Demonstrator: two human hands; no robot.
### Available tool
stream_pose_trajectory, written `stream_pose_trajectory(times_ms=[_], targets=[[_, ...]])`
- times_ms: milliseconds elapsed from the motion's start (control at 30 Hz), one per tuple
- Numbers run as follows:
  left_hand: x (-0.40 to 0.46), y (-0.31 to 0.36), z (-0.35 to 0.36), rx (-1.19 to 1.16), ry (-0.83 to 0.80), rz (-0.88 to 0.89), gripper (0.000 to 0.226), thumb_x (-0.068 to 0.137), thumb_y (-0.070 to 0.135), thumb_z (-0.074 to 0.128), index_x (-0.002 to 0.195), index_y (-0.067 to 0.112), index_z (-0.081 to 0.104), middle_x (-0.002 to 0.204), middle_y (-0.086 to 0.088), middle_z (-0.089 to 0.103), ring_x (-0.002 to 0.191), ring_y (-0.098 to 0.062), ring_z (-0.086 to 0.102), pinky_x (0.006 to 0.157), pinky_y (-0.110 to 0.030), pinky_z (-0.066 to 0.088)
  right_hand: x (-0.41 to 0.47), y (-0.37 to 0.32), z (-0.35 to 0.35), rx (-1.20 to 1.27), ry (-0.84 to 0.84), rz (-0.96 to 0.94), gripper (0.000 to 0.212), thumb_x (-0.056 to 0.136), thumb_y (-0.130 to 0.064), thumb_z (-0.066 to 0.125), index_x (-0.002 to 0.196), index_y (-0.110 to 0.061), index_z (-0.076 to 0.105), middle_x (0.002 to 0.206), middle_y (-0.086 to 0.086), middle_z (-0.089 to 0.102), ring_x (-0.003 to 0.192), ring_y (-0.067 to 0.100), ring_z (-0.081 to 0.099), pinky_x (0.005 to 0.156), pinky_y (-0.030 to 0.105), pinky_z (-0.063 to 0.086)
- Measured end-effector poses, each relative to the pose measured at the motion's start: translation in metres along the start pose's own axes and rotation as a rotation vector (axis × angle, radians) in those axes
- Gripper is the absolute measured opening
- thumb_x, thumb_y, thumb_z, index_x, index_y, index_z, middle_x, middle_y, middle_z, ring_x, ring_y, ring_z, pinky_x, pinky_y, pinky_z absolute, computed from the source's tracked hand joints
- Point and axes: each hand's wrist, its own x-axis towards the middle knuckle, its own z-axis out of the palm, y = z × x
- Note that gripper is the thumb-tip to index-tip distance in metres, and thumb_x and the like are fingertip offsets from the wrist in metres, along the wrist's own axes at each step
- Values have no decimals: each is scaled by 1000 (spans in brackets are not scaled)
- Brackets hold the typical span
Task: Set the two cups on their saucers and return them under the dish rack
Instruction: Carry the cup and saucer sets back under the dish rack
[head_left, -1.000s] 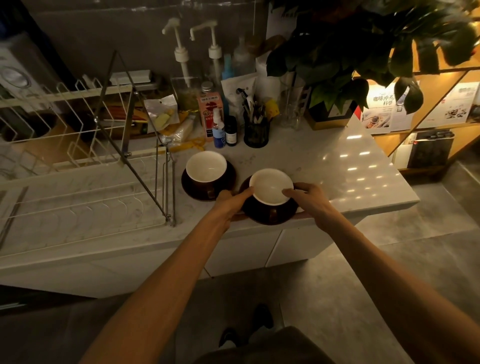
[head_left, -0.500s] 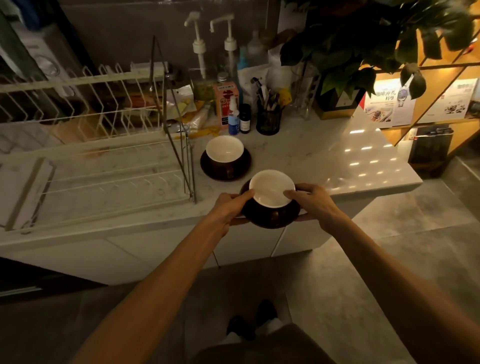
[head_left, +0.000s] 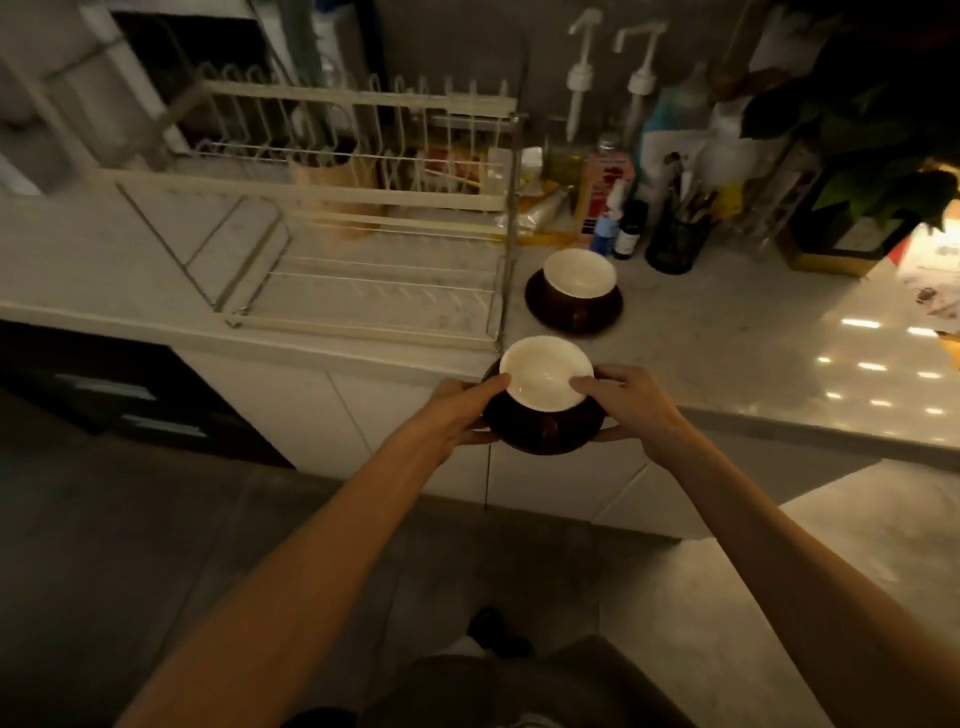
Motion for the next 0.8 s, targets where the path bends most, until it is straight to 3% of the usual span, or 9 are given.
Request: stream_pose_trajectory(times_ms=[167,400,600,733,800], targets=[[-25,-3,-41,-67,106,33,47,87,29,70,120,-3,61,116,-16,67,103,-28,66,80,-39,59,-8,-20,37,-39,-90,-69,41,89,-30,69,128,-19,64,119,5,64,103,24,63,74,46,63],[-47,11,-101,-161,255,81,41,88,26,69,118,-1,59,99,-11,64,100,-29,65,86,-45,58,-17,-65,94,-50,-204,-182,42,90,-31,68,129,-18,62,118,3,63,106,23,64,75,43,63],[-38,39,-163,-177,337,145,35,89,29,67,113,5,61,103,-10,66,101,-27,64,87,-42,56,1,-114,159,-30,-179,-225,41,88,-32,69,126,-17,64,107,2,63,93,20,64,73,43,63],[-18,65,-205,-160,363,158,33,89,29,66,114,7,61,110,-11,66,104,-27,63,89,-42,55,24,-144,199,-13,-162,-212,43,88,-33,70,128,-17,64,106,-1,59,91,20,62,68,38,63],[-4,80,-224,-149,366,168,37,90,30,65,118,6,60,110,-11,65,104,-26,63,86,-40,55,38,-157,216,8,-148,-218,44,87,-33,70,128,-17,64,110,0,61,96,22,64,72,41,63]])
